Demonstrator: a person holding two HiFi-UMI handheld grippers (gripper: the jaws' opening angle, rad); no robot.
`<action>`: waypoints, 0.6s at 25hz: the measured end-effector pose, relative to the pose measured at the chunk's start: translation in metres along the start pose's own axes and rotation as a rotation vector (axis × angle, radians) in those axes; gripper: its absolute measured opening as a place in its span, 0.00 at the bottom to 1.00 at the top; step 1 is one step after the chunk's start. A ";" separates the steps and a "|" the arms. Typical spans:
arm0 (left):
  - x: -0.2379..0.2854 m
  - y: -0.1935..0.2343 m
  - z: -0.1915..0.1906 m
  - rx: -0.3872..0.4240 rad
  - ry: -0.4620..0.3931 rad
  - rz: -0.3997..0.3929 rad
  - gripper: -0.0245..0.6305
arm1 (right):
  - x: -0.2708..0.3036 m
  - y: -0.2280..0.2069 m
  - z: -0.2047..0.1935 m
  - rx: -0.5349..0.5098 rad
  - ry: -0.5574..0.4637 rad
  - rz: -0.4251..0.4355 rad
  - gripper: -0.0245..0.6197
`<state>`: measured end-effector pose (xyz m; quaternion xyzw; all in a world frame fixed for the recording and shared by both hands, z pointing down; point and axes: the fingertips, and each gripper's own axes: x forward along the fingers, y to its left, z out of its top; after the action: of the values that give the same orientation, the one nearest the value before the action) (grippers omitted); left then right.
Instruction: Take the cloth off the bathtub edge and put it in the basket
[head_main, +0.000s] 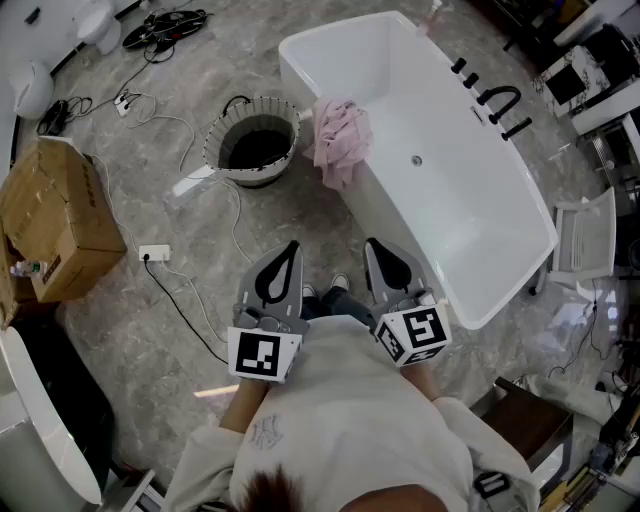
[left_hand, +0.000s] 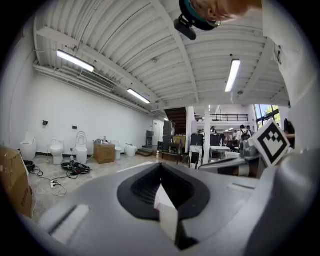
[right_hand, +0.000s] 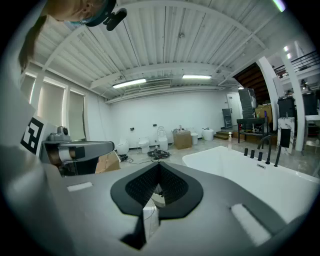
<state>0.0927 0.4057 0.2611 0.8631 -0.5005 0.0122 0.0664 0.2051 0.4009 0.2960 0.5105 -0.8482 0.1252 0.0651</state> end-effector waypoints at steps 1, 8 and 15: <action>-0.001 0.000 0.000 0.001 -0.001 -0.001 0.06 | 0.000 0.001 0.000 -0.002 0.000 0.001 0.04; -0.002 -0.001 0.002 -0.002 -0.002 -0.003 0.06 | -0.002 0.006 0.001 -0.011 0.000 0.002 0.04; -0.004 0.002 0.003 -0.003 -0.005 -0.009 0.06 | -0.001 0.007 0.001 -0.007 0.004 -0.006 0.04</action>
<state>0.0888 0.4078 0.2581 0.8652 -0.4969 0.0090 0.0666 0.1989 0.4045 0.2937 0.5127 -0.8469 0.1232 0.0690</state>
